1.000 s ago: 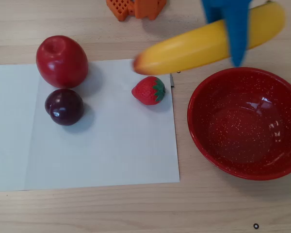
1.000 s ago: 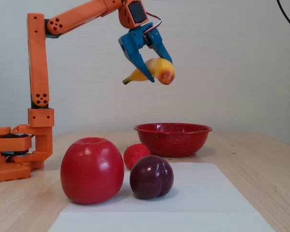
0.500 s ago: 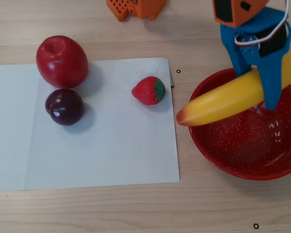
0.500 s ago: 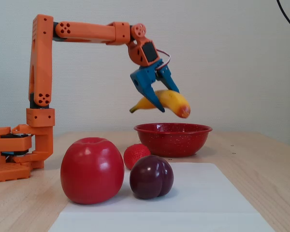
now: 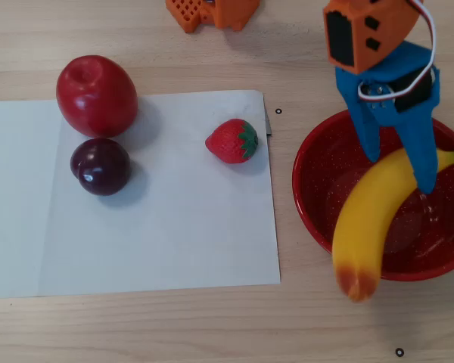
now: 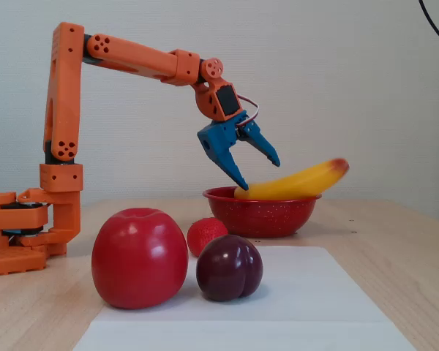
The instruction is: Grasp the banana and put it in the red bowl
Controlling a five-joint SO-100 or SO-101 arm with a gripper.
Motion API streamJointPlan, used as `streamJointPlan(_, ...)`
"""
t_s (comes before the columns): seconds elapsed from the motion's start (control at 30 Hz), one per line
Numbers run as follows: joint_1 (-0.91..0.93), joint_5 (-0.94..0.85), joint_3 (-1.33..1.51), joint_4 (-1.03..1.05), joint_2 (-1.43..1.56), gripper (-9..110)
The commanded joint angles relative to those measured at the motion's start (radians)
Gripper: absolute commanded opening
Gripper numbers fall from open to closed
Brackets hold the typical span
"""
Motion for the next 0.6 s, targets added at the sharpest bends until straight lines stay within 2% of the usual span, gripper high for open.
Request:
streamJointPlan(0.0,-0.006,0.009,-0.081,0.003,0.074,35)
streamJointPlan(0.1,-0.017,-0.002,-0.124,0.044,0.084,29)
streamJointPlan(0.37,-0.071,-0.052,-0.291,0.239,0.132,2)
streamJointPlan(0.57,-0.114,-0.064,-0.408,0.414,0.163,0)
